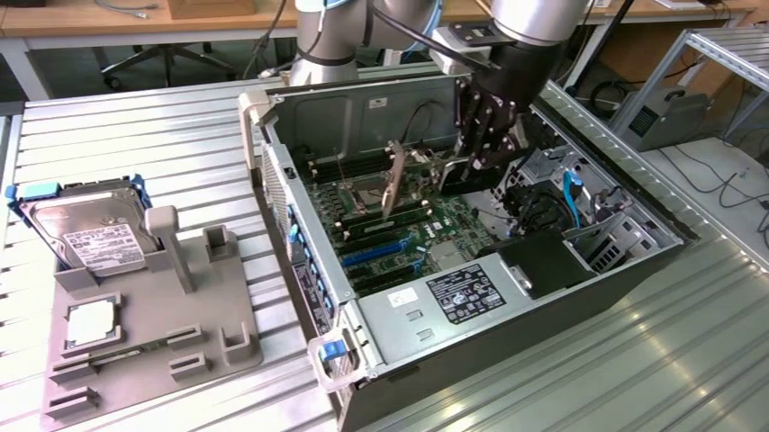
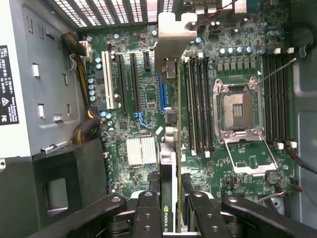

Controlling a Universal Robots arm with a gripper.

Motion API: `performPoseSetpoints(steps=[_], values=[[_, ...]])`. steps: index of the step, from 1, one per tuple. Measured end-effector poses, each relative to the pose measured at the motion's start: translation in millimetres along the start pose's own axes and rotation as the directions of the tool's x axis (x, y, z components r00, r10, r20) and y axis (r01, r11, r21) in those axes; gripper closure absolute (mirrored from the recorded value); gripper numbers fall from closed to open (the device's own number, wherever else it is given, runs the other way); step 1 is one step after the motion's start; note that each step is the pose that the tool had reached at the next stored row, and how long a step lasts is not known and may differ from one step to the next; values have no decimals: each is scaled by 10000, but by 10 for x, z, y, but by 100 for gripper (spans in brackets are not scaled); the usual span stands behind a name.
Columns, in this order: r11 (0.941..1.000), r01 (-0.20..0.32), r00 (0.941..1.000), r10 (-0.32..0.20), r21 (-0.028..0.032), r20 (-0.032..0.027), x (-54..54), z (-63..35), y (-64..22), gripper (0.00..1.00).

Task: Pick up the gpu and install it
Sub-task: 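Insert the gpu into the slot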

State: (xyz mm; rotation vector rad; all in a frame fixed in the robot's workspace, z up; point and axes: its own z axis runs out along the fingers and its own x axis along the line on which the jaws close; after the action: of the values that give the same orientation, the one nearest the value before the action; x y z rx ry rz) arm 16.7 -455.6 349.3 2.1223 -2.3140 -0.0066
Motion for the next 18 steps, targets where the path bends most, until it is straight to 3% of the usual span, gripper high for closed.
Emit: performPoseSetpoints(steps=[18], values=[[10000, 6, 10000, -6, 0, 0, 10, 287, 109, 73]])
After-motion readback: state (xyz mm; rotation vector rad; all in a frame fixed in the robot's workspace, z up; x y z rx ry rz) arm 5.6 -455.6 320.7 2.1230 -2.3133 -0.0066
